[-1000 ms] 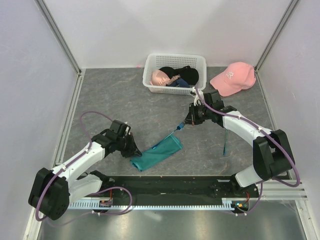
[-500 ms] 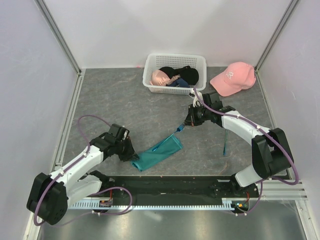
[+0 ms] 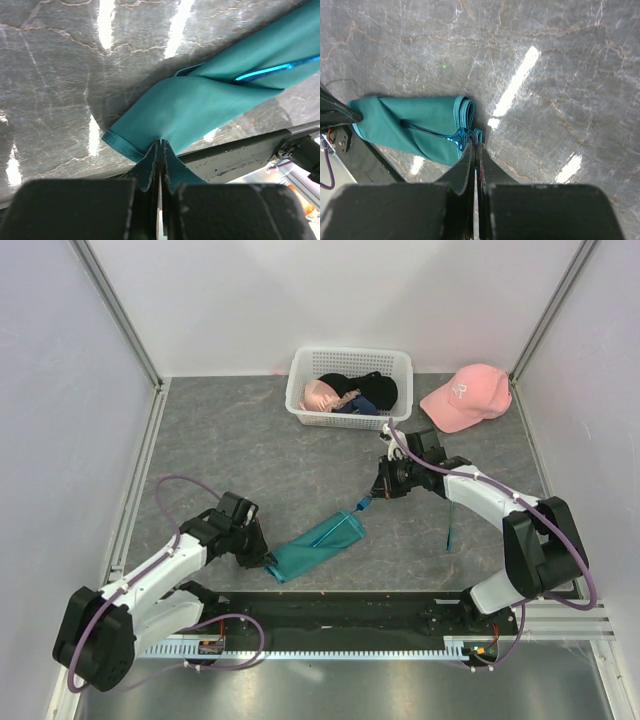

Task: Fold the napkin into a case and place the utensils inside
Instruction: Insert the fork into the folded napkin.

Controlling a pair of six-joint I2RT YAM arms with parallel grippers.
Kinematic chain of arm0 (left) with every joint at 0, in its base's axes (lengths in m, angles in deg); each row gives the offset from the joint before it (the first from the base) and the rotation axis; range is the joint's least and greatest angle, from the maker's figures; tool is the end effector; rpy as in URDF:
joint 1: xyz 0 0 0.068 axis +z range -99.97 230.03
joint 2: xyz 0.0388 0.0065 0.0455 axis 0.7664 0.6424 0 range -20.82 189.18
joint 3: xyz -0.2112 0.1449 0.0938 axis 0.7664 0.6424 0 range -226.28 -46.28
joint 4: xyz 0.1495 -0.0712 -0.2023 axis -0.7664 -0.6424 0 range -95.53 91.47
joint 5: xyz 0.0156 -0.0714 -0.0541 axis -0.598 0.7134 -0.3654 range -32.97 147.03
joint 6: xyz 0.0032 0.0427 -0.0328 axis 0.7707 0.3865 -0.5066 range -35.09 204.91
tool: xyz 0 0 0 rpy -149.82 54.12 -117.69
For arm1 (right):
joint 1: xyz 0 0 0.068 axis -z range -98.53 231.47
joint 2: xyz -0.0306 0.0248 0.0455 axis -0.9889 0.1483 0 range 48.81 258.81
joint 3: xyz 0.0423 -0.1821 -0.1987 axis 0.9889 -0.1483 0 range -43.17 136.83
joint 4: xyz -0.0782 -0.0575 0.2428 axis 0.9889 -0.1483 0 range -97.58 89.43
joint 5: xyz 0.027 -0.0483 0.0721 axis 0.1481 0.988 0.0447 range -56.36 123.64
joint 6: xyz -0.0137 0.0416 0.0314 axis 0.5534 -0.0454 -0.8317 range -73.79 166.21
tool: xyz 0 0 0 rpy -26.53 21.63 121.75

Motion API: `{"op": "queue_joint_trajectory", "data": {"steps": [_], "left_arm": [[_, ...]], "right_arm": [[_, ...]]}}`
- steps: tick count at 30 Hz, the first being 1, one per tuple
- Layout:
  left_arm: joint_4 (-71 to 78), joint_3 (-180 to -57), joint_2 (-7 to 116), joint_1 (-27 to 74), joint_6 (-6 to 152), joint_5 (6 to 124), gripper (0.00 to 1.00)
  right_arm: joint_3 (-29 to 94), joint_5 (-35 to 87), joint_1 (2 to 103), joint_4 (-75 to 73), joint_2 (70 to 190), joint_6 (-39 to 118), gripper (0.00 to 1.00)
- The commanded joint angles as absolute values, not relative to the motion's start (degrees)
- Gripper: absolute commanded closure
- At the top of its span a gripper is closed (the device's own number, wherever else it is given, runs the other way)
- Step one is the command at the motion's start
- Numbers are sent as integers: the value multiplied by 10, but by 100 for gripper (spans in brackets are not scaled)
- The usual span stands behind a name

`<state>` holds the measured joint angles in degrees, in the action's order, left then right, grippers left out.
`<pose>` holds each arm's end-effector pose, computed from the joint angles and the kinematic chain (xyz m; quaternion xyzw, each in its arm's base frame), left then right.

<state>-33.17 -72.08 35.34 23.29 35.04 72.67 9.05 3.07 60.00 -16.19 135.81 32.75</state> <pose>0.1390 -0.0806 0.1625 -0.1651 0.9535 -0.2371 0.0859 0.2803 0.1297 0.2061 -0.1525 0.8991 0.3347 0.2373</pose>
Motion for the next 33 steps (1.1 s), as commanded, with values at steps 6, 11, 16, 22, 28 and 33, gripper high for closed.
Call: {"op": "queue_joint_trajectory", "data": {"steps": [6, 11, 16, 22, 28, 33], "left_arm": [[-338, -719, 396, 230, 330, 721, 98], [-333, -716, 401, 225, 329, 714, 98], [-330, -713, 400, 223, 329, 715, 98], [-328, -713, 401, 221, 330, 716, 98], [-328, -712, 397, 219, 329, 715, 98], [-328, -713, 392, 219, 330, 716, 98]], "right_arm": [[76, -5, 606, -162, 1334, 322, 100], [70, -3, 586, -152, 1345, 307, 100], [54, -7, 565, -113, 1355, 264, 100], [38, -2, 526, -72, 1367, 220, 100], [17, 2, 510, -52, 1364, 184, 100], [-5, 7, 497, -36, 1363, 163, 100]]}}
